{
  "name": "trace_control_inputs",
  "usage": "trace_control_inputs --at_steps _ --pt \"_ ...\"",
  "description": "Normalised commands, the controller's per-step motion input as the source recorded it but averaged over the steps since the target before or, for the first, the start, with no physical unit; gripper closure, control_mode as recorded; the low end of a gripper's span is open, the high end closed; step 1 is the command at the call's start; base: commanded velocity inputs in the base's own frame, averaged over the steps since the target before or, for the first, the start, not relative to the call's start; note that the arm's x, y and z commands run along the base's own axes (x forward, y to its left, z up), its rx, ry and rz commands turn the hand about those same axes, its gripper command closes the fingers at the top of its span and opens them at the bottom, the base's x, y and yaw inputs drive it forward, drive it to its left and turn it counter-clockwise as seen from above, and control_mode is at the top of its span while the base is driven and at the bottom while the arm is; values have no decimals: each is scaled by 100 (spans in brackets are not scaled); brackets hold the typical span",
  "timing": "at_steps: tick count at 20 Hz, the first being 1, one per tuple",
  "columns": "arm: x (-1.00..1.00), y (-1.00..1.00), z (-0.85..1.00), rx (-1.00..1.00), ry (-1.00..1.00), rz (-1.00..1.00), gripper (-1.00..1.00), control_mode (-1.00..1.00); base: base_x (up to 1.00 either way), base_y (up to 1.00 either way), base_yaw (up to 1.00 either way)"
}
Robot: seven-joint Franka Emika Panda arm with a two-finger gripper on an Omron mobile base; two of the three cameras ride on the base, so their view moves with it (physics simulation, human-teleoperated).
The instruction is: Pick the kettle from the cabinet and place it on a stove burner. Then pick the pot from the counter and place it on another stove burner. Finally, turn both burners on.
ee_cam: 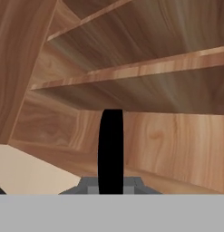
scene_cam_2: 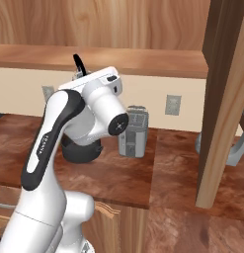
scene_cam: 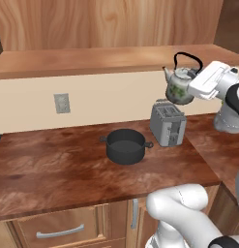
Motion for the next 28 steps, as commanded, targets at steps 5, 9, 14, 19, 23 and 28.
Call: trace_control_inputs --at_steps 5,9,14,19,23,28 --pt "-15 3 -21 0 0 0 100 -100 0 0 0" --pt "-25 1 -20 0 0 0 100 -100 0 0 0" --pt "-22 3 -21 0 0 0 100 -100 0 0 0" --pt "-19 1 -28 0 0 0 100 -100 0 0 0" --pt "-19 0 -31 0 0 0 100 -100 0 0 0" --pt "-16 0 -33 0 2 0 100 -100 0 0 0"
